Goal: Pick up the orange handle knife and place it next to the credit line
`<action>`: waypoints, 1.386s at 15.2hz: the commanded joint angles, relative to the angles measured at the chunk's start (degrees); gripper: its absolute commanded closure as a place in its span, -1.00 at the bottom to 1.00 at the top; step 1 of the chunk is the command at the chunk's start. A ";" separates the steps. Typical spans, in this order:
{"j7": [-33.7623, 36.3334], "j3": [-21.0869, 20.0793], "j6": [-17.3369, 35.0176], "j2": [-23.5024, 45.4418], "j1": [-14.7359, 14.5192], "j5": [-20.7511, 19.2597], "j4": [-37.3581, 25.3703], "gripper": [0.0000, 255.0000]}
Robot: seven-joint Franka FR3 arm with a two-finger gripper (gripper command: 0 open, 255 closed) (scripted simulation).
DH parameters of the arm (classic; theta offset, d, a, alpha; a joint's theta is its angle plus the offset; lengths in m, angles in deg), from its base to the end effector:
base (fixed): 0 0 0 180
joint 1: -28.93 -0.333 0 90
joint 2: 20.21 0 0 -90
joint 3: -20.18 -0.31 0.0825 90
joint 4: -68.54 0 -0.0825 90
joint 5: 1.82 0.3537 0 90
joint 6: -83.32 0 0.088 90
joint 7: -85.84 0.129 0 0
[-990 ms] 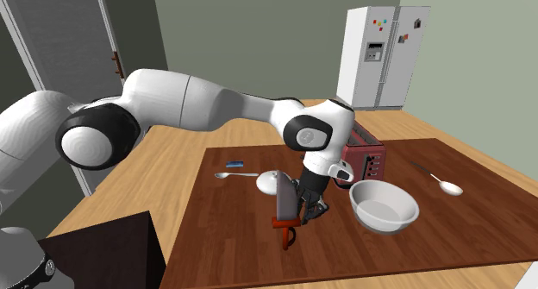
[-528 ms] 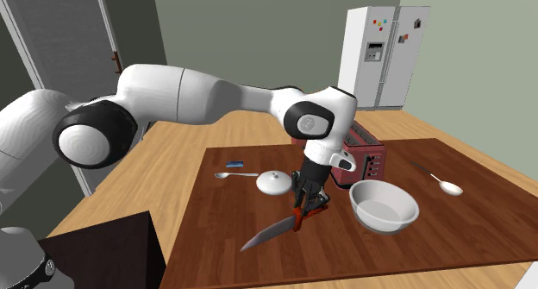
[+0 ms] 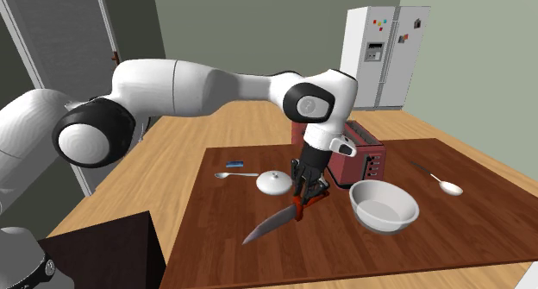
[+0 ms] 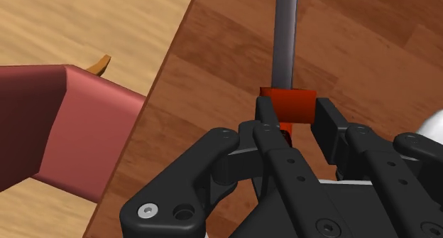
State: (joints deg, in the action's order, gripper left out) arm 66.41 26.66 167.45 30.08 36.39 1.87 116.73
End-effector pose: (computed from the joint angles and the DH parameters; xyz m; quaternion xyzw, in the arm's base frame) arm 0.6941 -0.1319 0.3519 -0.9904 -0.0616 0.1216 0.0224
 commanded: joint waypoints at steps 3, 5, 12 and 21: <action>2.96 -0.38 5.83 -8.35 -3.63 -0.10 14.19 1.00; 4.85 -0.78 7.91 -11.44 -5.48 -0.11 19.35 1.00; 11.90 -2.64 12.86 -19.06 -11.54 0.15 31.73 1.00; 21.65 -5.81 16.38 -24.11 -18.85 0.94 39.71 1.00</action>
State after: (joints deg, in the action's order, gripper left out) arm 87.01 21.16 183.72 6.85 18.26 2.74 155.55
